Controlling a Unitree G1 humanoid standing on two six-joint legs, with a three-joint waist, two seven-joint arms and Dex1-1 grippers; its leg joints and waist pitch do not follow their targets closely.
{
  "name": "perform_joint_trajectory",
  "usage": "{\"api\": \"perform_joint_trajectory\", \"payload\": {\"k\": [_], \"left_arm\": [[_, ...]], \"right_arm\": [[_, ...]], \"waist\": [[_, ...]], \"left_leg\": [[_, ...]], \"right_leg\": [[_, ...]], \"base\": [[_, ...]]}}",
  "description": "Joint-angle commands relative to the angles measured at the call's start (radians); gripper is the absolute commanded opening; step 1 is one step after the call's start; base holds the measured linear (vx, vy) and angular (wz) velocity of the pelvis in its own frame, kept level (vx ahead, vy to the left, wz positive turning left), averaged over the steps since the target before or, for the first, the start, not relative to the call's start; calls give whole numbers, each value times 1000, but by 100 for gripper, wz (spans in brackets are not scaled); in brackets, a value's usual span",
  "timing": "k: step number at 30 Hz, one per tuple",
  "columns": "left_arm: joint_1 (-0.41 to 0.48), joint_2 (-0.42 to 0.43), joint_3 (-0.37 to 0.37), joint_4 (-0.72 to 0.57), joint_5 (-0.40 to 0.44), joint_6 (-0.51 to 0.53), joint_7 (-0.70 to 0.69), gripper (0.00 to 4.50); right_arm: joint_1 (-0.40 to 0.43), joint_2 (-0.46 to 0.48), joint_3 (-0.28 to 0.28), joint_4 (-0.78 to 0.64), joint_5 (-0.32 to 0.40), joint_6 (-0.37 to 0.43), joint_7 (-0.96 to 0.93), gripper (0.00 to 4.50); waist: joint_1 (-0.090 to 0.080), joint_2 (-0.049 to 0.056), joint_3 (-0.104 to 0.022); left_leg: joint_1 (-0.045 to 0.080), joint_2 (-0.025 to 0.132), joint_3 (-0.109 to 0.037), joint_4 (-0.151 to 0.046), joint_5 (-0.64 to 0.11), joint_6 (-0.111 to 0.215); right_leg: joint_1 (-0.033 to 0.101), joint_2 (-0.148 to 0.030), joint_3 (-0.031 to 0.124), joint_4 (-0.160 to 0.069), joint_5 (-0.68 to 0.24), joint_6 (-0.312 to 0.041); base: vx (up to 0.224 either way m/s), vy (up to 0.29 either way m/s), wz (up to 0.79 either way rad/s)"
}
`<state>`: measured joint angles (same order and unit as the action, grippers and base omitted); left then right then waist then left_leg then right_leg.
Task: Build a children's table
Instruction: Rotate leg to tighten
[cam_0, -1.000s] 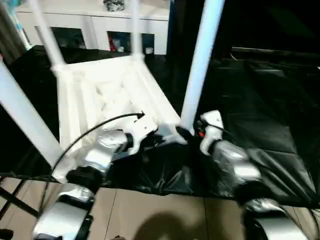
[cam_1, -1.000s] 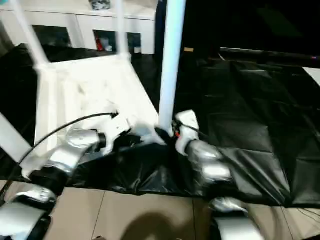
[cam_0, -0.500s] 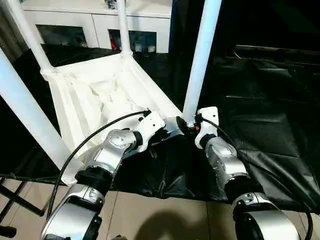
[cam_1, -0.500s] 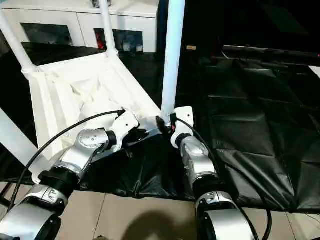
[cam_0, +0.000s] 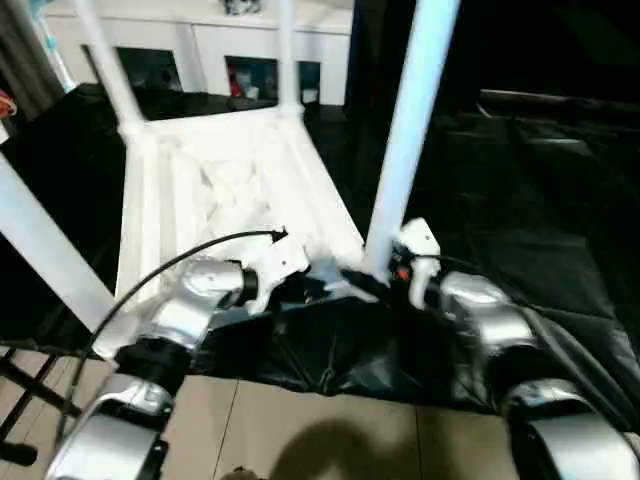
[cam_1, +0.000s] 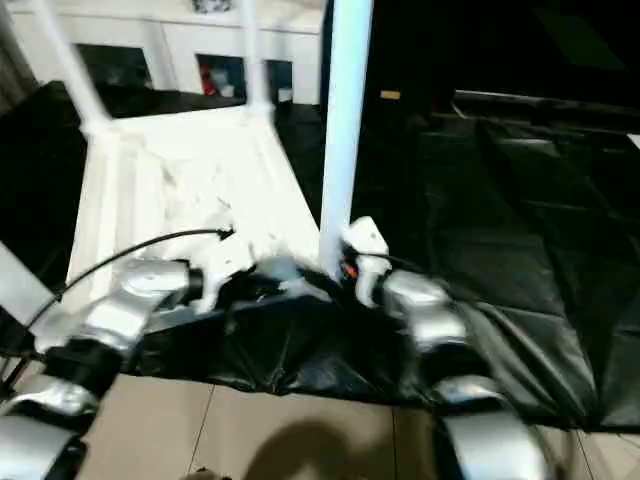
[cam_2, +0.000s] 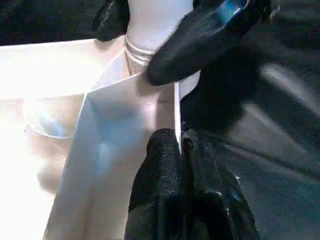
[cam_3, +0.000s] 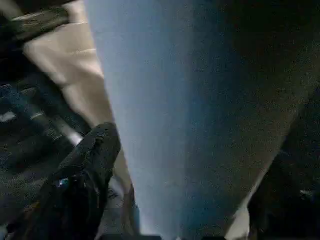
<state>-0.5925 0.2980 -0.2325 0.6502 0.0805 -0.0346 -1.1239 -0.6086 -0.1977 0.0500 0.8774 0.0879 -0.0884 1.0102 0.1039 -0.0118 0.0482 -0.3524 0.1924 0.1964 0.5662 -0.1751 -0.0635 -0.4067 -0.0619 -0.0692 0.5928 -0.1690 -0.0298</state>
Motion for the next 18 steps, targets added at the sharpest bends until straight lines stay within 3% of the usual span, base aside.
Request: {"api": "perform_joint_trajectory", "payload": {"k": [1,5,11,18], "left_arm": [[1,-6,-23,-26,-27,-26,-52,0],[-7,23,-24,-12,-37,-41,-102,0],[-28,51,-22,20,-38,-65,-140,0],[-46,62,-21,43,-36,-76,-150,0]], "right_arm": [[24,-3,51,-61,27,41,132,367],[62,-39,102,-123,33,76,254,367],[96,-69,151,-190,27,114,351,311],[107,-76,169,-208,13,112,354,265]], "waist": [[4,-5,-62],[17,-5,-60],[26,-5,-58],[34,-7,-61]], "left_leg": [[3,49,-16,-53,-185,88],[5,51,-16,-54,-195,82],[11,51,-17,-57,-223,57],[9,50,-18,-55,-197,52]], "right_leg": [[53,-84,49,-60,-186,-214],[51,-88,50,-64,-220,-207],[46,-89,51,-71,-296,-179],[48,-90,51,-65,-263,-180]], "base": [[0,0,0],[0,0,0],[0,0,0],[0,0,0]]}}
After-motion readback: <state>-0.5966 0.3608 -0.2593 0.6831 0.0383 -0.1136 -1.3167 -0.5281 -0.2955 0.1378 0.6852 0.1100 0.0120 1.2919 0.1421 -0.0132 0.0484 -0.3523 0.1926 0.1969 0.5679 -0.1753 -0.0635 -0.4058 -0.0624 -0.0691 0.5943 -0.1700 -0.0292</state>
